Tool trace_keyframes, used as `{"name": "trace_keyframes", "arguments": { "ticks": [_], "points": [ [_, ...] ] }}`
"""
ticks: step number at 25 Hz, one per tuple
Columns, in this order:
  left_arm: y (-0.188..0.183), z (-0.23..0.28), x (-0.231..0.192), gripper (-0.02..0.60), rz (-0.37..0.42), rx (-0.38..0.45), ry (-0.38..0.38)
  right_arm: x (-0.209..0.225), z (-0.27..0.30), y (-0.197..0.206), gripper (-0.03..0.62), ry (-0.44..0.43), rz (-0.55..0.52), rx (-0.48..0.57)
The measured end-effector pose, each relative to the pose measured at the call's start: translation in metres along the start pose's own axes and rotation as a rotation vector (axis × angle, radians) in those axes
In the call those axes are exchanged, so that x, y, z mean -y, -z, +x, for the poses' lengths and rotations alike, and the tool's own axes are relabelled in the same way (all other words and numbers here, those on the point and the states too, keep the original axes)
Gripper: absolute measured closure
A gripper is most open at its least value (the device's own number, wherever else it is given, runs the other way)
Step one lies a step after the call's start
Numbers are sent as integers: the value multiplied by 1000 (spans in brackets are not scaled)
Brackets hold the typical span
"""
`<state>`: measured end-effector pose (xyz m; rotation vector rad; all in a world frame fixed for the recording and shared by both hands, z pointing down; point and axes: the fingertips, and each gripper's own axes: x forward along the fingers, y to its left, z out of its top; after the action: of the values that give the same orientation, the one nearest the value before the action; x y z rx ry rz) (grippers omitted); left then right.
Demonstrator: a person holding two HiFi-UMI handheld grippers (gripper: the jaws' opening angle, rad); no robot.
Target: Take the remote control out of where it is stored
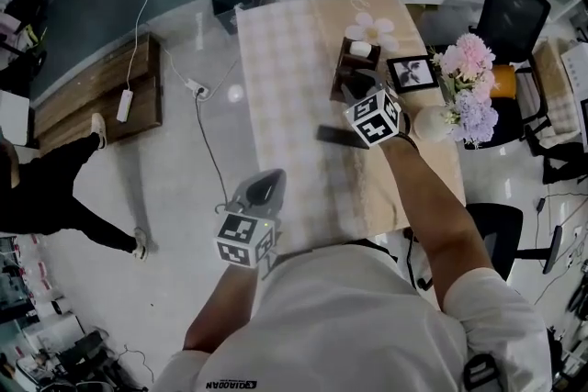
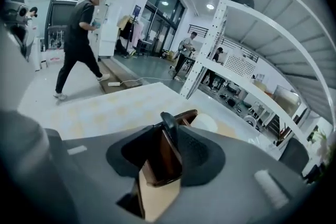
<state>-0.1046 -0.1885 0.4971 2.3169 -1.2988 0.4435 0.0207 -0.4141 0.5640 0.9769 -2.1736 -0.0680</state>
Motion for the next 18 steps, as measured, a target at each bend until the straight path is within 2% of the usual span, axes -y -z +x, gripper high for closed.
{"name": "trace_keyframes", "arguments": {
  "ticks": [8, 10, 11, 18],
  "points": [
    [3, -3, -3, 578, -23, 1, -24, 8, 18, -8, 441, 10, -132, -35],
    [4, -4, -3, 578, -26, 2, -27, 8, 20, -7, 455, 7, -152, -51],
    [3, -5, -3, 578, -27, 3, -28, 8, 20, -7, 474, 6, -158, -54],
    [5, -4, -4, 578, -29, 4, -21, 15, 11, -10, 497, 26, -147, -48]
  ]
}}
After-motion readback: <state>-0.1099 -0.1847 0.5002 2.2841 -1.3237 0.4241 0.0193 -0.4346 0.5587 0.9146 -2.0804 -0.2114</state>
